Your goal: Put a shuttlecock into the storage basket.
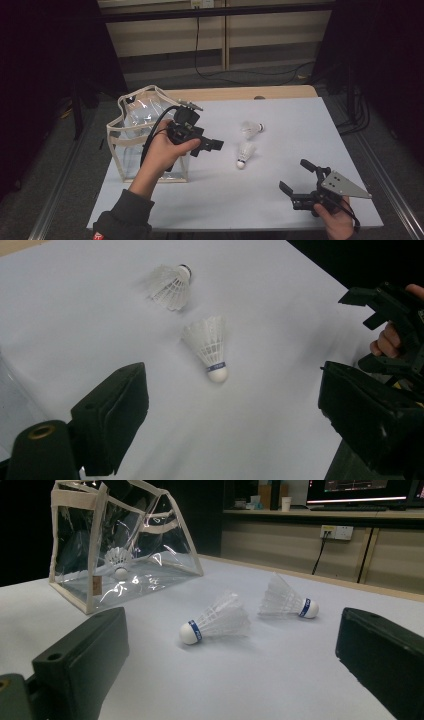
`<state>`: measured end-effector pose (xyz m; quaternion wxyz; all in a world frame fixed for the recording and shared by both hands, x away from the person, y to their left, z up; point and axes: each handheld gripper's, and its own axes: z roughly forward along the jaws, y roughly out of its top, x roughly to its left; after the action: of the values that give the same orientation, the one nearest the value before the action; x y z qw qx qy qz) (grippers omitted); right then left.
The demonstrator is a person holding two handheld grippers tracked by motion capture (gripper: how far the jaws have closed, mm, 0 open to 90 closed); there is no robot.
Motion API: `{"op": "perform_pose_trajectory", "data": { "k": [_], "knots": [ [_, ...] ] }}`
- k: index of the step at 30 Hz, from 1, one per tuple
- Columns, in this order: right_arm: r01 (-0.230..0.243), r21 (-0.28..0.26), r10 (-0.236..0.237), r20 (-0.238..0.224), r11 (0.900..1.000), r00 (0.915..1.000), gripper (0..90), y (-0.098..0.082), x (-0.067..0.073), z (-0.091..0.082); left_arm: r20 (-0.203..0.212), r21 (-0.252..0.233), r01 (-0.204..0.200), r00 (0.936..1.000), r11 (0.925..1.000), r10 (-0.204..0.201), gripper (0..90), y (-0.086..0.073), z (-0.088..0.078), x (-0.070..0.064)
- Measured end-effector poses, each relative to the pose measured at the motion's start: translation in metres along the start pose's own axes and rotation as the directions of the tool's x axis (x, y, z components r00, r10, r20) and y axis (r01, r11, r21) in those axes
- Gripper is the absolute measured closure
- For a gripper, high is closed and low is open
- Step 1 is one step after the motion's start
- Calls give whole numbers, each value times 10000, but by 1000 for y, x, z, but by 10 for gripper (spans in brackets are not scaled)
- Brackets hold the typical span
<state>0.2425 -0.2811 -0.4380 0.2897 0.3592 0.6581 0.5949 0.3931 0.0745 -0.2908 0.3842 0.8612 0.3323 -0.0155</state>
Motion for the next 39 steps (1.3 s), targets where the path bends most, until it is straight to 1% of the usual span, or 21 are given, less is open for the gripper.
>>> {"op": "perform_pose_trajectory", "data": {
  "k": [4,6,10,15,17,28,39],
  "knots": [
    [-10,2,10,-3,10000,10000,3,0,0,0,10,50,-61,10000,10000,61,121,-2,2,0],
    [-23,9,23,-11,10000,10000,3,0,0,0,22,-46,-10,10000,10000,10,120,-3,3,-1],
    [6,2,-6,-14,10000,10000,3,0,0,0,91,6,-60,9999,10000,60,117,-6,5,-1],
    [10,-5,-10,-19,10000,10000,3,0,0,0,163,-45,-62,9998,10000,62,113,-8,8,-3],
    [-17,12,17,-15,10000,10000,3,0,0,0,183,10,-138,9997,9999,138,110,-9,9,-3],
    [-9,21,9,-19,10000,10000,3,0,0,0,306,-52,-127,9994,9999,128,103,-16,17,-5],
    [-27,-2,27,35,10000,10000,3,0,-2,0,307,-64,-158,9994,9999,160,98,-23,25,-4]
  ]
}}
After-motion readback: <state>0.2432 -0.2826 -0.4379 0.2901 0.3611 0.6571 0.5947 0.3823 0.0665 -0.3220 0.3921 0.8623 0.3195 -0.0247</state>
